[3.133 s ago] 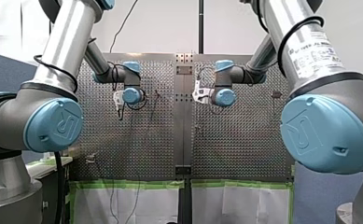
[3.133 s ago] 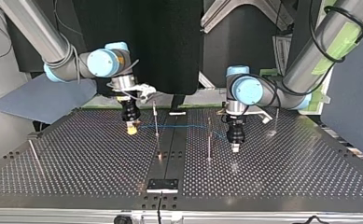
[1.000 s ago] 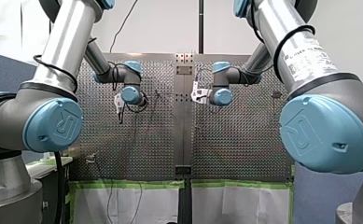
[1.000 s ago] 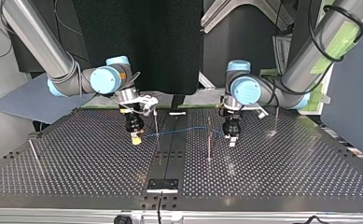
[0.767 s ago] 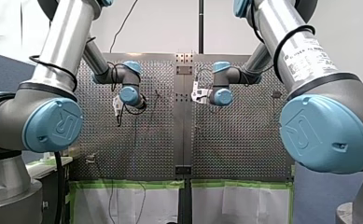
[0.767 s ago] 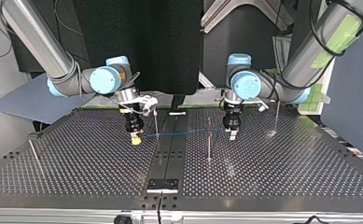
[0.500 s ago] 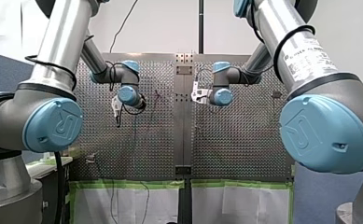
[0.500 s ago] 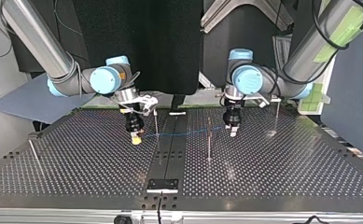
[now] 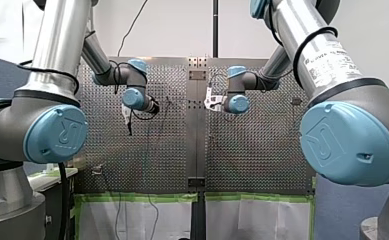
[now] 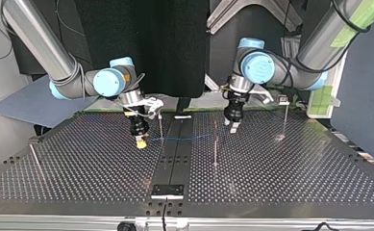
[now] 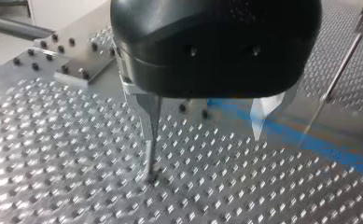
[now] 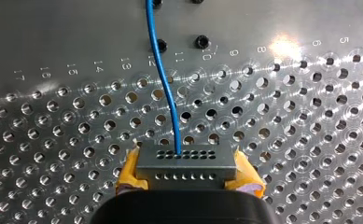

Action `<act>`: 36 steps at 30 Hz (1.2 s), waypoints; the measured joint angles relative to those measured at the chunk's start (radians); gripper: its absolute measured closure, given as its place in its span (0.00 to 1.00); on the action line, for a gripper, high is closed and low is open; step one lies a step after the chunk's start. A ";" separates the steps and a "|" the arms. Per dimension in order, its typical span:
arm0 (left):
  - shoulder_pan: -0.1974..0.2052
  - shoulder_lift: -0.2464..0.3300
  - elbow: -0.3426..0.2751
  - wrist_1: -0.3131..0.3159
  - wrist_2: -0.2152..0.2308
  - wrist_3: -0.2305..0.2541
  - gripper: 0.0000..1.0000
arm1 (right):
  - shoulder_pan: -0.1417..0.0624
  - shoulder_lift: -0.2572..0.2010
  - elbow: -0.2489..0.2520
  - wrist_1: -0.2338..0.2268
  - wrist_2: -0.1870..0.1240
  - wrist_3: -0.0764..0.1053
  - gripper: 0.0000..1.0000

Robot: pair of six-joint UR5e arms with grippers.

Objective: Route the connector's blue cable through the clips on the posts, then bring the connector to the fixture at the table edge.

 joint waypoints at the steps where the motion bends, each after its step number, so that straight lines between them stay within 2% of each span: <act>1: -0.002 0.004 -0.005 0.000 0.007 0.000 0.00 | 0.000 0.000 0.000 0.000 0.000 0.000 1.00; 11: -0.018 0.066 -0.045 -0.003 0.047 -0.015 0.00 | 0.000 0.000 -0.001 -0.001 0.000 0.000 1.00; 19: -0.027 0.098 -0.054 -0.012 0.042 -0.012 0.00 | 0.000 0.000 -0.001 0.001 0.000 -0.002 1.00; 28: -0.040 0.113 -0.055 -0.040 0.020 0.042 0.00 | 0.002 0.000 0.000 0.003 0.000 -0.002 1.00; 36: -0.052 0.115 -0.055 -0.039 0.017 0.105 0.00 | 0.003 0.000 0.000 0.007 0.000 -0.002 1.00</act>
